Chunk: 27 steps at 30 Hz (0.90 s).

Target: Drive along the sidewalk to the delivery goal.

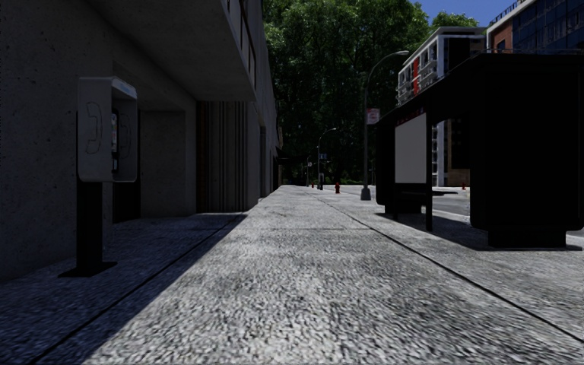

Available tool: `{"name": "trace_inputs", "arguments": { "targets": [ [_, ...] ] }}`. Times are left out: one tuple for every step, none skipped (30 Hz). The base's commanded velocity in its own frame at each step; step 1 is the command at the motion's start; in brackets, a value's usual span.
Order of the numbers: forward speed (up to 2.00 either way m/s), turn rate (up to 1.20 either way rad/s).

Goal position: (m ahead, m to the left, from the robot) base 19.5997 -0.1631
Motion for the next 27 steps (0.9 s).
{"name": "trace_inputs", "arguments": {
  "targets": [
    [2.0,0.0],
    [2.0,0.0],
    [2.0,0.0],
    [2.0,0.0],
    [2.0,0.0],
    [2.0,0.0],
    [2.0,0.0],
    [2.0,0.0],
    [2.0,0.0],
    [2.0,0.0],
    [2.0,0.0],
    [2.0,0.0],
    [2.0,0.0],
    [2.0,0.0],
    [2.0,0.0],
    [2.0,0.0],
    [2.0,0.0],
    [2.0,0.0],
    [2.0,0.0],
    [2.0,0.0],
    [2.0,0.0],
    [2.0,0.0],
    [2.0,0.0],
    [2.0,0.0],
    [2.0,0.0],
    [2.0,0.0],
    [2.0,0.0]
  ]
}}
